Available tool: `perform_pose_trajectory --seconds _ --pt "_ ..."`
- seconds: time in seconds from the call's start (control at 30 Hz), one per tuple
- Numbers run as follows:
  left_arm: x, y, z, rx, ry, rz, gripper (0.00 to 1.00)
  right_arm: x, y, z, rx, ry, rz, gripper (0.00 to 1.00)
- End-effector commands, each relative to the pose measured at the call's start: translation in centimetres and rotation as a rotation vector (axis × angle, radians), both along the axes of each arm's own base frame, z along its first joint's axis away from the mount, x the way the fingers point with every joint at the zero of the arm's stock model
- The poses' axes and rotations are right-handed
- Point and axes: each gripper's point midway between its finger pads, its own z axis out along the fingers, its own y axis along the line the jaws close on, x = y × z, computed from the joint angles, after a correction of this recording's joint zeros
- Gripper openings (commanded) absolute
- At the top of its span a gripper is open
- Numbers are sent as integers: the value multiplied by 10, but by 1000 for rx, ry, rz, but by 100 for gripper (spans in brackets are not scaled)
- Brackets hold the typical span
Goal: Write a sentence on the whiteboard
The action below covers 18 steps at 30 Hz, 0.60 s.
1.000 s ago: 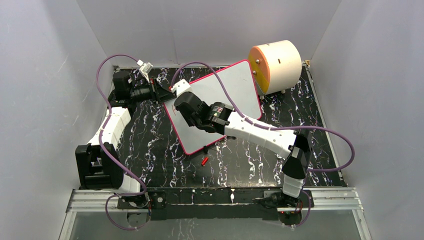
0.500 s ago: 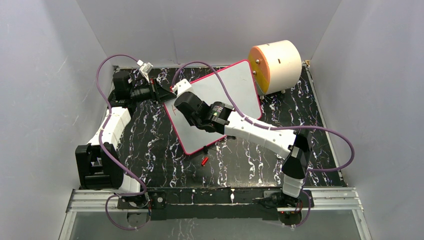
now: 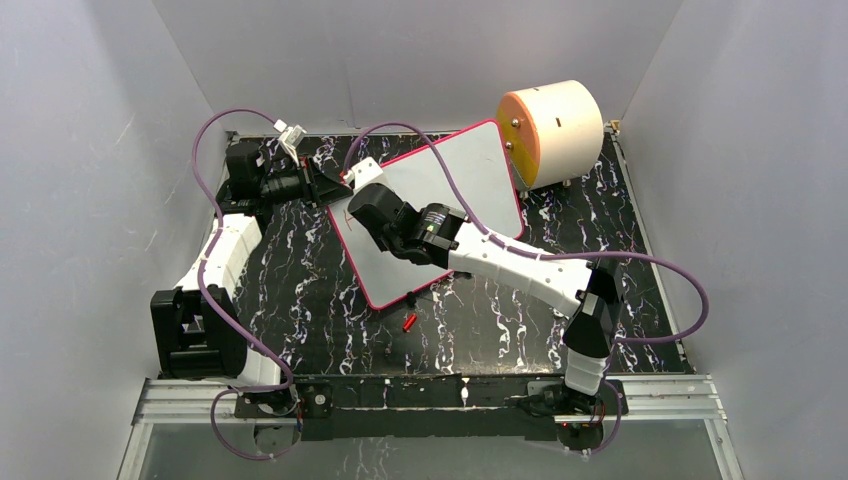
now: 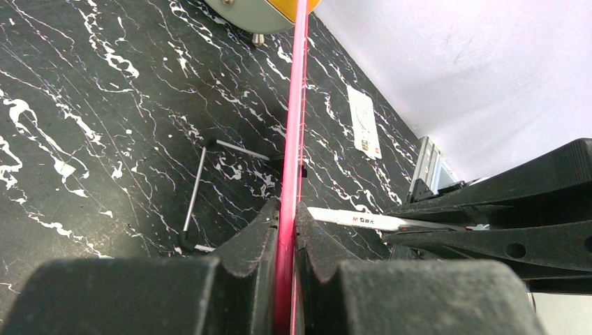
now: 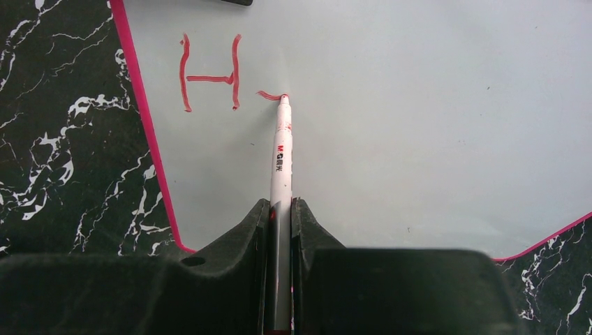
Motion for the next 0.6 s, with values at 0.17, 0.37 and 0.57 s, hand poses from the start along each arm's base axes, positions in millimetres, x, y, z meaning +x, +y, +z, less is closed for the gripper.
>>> perform_pose_trajectory --seconds 0.17,0.37,0.57 --pt "-8 -3 -2 15 34 5 0 14 12 26 83 -60 -25 0" --pt "-8 -3 -2 15 33 6 0 14 16 29 94 -62 -10 0" --pt "-8 -3 -1 16 33 6 0 14 20 29 100 -56 3 0"
